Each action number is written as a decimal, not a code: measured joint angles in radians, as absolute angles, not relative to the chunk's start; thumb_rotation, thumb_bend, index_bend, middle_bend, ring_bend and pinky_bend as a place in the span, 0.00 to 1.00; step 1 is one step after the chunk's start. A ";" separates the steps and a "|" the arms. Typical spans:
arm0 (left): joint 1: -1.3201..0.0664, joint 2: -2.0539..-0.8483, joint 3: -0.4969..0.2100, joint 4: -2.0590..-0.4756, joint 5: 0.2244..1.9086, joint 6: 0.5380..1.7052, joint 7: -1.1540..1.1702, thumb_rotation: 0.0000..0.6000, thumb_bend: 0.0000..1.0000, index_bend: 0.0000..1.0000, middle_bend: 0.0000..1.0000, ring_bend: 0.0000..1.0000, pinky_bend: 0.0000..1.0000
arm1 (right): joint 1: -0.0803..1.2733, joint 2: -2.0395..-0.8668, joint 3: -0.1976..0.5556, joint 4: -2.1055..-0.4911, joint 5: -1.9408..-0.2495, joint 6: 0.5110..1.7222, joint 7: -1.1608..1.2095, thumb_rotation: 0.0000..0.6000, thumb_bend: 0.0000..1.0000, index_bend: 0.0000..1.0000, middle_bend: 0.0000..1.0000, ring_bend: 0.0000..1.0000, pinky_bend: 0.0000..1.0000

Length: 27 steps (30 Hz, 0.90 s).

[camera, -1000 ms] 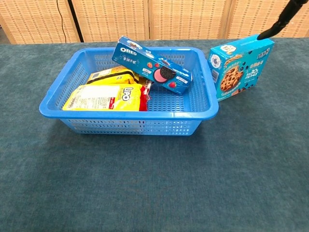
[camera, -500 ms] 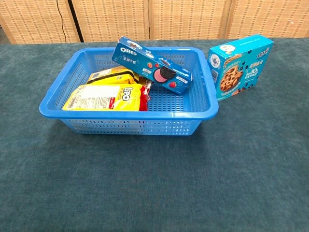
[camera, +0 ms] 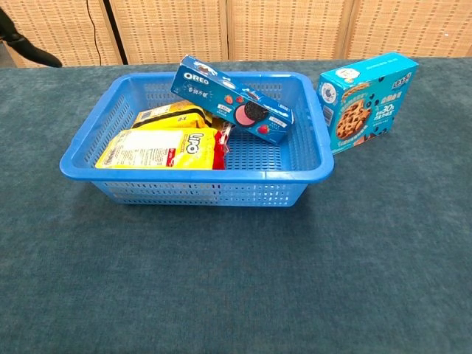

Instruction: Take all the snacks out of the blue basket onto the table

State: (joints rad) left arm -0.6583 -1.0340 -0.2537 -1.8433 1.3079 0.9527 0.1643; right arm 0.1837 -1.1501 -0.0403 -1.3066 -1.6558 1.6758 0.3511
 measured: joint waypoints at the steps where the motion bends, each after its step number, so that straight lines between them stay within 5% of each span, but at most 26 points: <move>1: -0.685 -1.053 -0.261 -1.842 1.250 0.938 0.224 1.00 0.02 0.00 0.00 0.00 0.00 | 0.180 -1.153 -0.036 -1.298 -1.653 1.678 0.359 1.00 0.00 0.00 0.00 0.00 0.06; 13: -0.976 -1.293 -0.294 -1.715 0.745 0.881 0.612 1.00 0.02 0.00 0.00 0.00 0.00 | 0.169 -1.159 -0.001 -1.277 -1.635 1.667 0.376 1.00 0.00 0.00 0.00 0.00 0.06; 22: -1.116 -1.450 -0.281 -1.492 0.571 0.820 0.659 1.00 0.02 0.00 0.00 0.00 0.00 | 0.158 -1.162 0.027 -1.275 -1.606 1.657 0.344 1.00 0.00 0.00 0.00 0.00 0.06; 27: -1.166 -1.509 -0.266 -1.401 0.514 0.783 0.654 1.00 0.02 0.00 0.00 0.00 0.09 | 0.157 -1.164 0.037 -1.277 -1.600 1.641 0.337 1.00 0.00 0.00 0.00 0.00 0.06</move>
